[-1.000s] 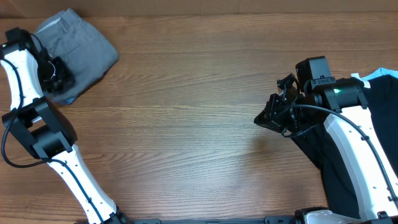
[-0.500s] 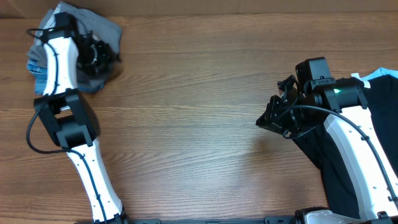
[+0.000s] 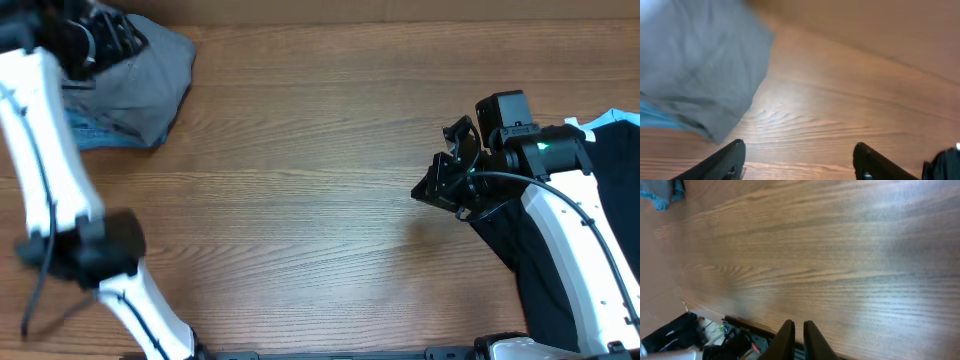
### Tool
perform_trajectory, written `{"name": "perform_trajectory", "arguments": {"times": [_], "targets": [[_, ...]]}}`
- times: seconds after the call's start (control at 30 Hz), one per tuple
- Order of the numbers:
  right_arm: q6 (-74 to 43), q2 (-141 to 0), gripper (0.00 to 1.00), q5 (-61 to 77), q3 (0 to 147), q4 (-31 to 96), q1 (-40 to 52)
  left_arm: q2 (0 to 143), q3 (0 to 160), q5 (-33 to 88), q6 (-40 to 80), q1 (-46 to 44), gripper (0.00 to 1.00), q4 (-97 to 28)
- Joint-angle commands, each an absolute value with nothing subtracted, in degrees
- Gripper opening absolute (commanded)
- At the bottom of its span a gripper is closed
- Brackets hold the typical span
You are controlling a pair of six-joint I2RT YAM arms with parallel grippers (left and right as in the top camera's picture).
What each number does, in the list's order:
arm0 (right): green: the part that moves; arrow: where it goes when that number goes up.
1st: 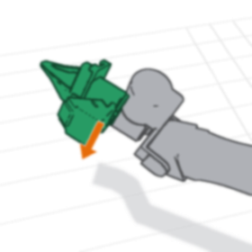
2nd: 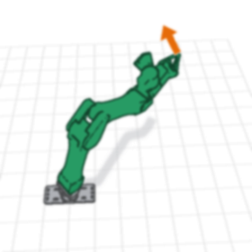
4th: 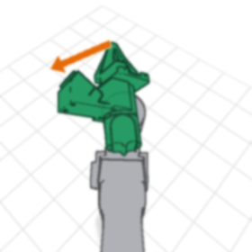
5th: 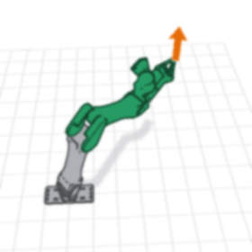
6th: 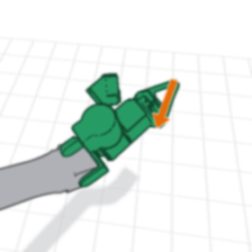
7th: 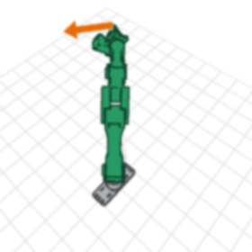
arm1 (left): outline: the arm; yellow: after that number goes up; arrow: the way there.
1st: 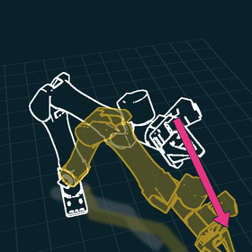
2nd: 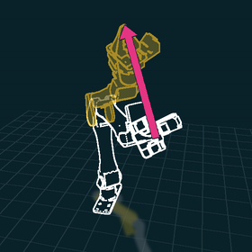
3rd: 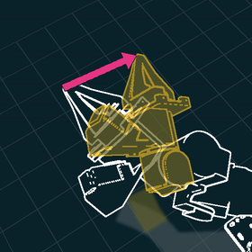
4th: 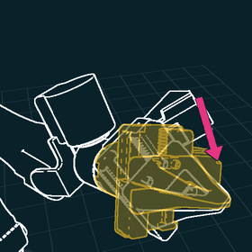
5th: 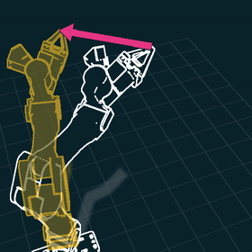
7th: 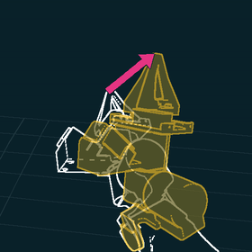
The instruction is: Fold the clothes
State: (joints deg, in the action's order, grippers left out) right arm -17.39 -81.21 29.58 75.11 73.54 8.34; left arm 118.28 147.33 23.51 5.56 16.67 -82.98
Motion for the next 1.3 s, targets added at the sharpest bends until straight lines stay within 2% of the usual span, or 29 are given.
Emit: {"name": "perform_trajectory", "arguments": {"times": [0.0, 0.07, 0.17, 0.2, 0.27, 0.33, 0.37, 0.4, 0.43, 0.6, 0.87, 1.27], "targets": [[-14.7, -75.6, 0.13, 28.6, 80.1, 73.0, 8.6, 108.6, 148.8, 19.0, -1.3, 13.4, 0.76, -86.5], [-14.7, -72.7, 0.14, 26.2, 82.3, 73.1, 8.6, 104.4, 148.8, 16.6, -1.5, 11.9, 0.80, -89.2], [-14.7, -67.3, 0.17, 21.6, 86.0, 73.1, 8.6, 98.3, 148.8, 14.4, -1.5, 9.8, 1.00, -94.5], [-14.7, -65.2, 0.18, 20.6, 87.1, 72.9, 8.6, 96.9, 148.8, 14.4, -1.5, 9.5, 1.00, -96.1], [-14.7, -61.2, 0.30, 19.4, 88.9, 71.9, 8.6, 93.6, 148.1, 14.8, -0.9, 9.3, 1.00, -96.8], [-14.7, -57.5, 0.45, 19.0, 89.6, 70.4, 8.6, 90.5, 147.3, 15.0, 0.5, 9.3, 1.00, -96.8], [-14.7, -55.4, 0.61, 19.0, 89.6, 69.5, 8.6, 89.2, 147.2, 15.0, 0.9, 9.3, 1.00, -96.8], [-14.7, -53.5, 0.86, 19.0, 89.6, 68.9, 8.6, 87.6, 147.2, 15.0, 1.8, 9.3, 1.00, -96.8], [-14.7, -51.8, 1.00, 19.1, 89.6, 68.6, 8.6, 86.0, 147.1, 15.1, 2.6, 9.3, 1.00, -96.8], [-14.8, -46.6, 1.00, 19.1, 89.6, 70.3, 8.6, 76.5, 142.3, 15.0, 2.1, 9.3, 1.00, -96.8], [-14.8, -46.3, 1.00, 19.1, 89.6, 74.9, 8.6, 62.6, 129.2, 15.1, 2.2, 9.3, 1.00, -96.8], [-15.0, -46.3, 1.00, 19.1, 89.6, 78.0, 8.6, 60.5, 128.7, 14.8, 3.8, 9.3, 1.00, -96.8]]}}
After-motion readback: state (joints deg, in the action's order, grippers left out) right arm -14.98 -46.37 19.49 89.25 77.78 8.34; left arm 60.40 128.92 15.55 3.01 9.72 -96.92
